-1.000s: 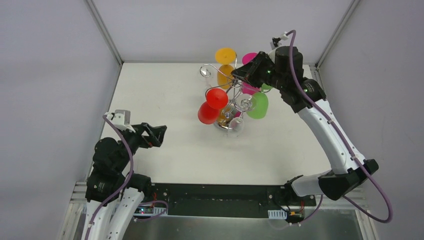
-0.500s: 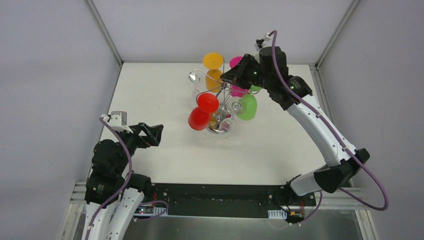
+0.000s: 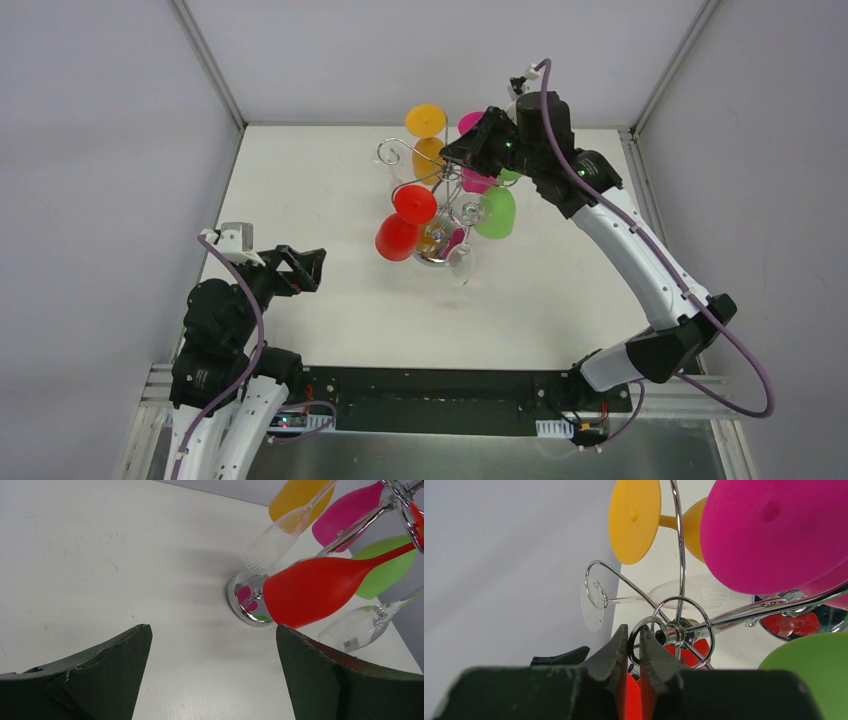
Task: Take the wine glass off the wine glass rack
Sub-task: Place the wine rack at the center of the board.
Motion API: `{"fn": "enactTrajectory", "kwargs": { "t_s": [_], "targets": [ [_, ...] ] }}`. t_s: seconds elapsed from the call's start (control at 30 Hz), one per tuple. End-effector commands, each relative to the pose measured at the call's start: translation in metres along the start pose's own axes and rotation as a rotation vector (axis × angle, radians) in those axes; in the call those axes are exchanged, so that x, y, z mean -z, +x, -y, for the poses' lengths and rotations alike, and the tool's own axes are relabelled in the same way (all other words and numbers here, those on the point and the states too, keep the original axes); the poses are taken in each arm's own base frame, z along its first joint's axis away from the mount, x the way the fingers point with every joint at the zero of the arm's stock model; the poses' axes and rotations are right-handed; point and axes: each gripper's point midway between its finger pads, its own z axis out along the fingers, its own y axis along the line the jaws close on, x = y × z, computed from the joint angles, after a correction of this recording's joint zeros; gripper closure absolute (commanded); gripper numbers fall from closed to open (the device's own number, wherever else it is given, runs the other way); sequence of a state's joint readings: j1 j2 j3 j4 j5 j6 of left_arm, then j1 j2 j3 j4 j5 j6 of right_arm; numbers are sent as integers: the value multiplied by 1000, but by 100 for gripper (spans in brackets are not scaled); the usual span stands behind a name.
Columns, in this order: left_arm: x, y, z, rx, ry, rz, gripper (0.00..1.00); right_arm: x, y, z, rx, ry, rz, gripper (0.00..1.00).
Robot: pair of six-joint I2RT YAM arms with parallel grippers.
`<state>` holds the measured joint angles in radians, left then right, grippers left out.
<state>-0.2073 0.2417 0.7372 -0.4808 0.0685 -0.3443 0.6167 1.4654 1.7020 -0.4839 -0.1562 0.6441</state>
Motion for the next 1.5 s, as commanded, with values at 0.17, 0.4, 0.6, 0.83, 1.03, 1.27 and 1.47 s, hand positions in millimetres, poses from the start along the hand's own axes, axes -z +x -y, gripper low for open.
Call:
{"fn": "enactTrajectory", "kwargs": {
  "t_s": [0.17,0.4,0.6,0.83,1.03,1.27,1.47],
  "targets": [
    [2,-7,-3,-18,-12,33,1,41,-59,-95,52,-314,224,85],
    [2,-6,-3,-20,-12,32,1,38,-60,-95,50,-310,226,78],
    [2,-7,-3,-20,-12,36,1,31,-59,-91,43,-295,219,74],
    [3,-7,-3,-20,-13,37,0,20,-56,-84,29,-273,201,71],
    [3,-7,-3,-21,-14,39,0,16,-56,-81,29,-259,197,68],
    [3,-7,-3,-21,-14,40,1,21,-57,-79,49,-234,202,64],
    [2,-7,-4,-20,-16,34,0,34,-59,-78,78,-225,222,59]
  ]
}}
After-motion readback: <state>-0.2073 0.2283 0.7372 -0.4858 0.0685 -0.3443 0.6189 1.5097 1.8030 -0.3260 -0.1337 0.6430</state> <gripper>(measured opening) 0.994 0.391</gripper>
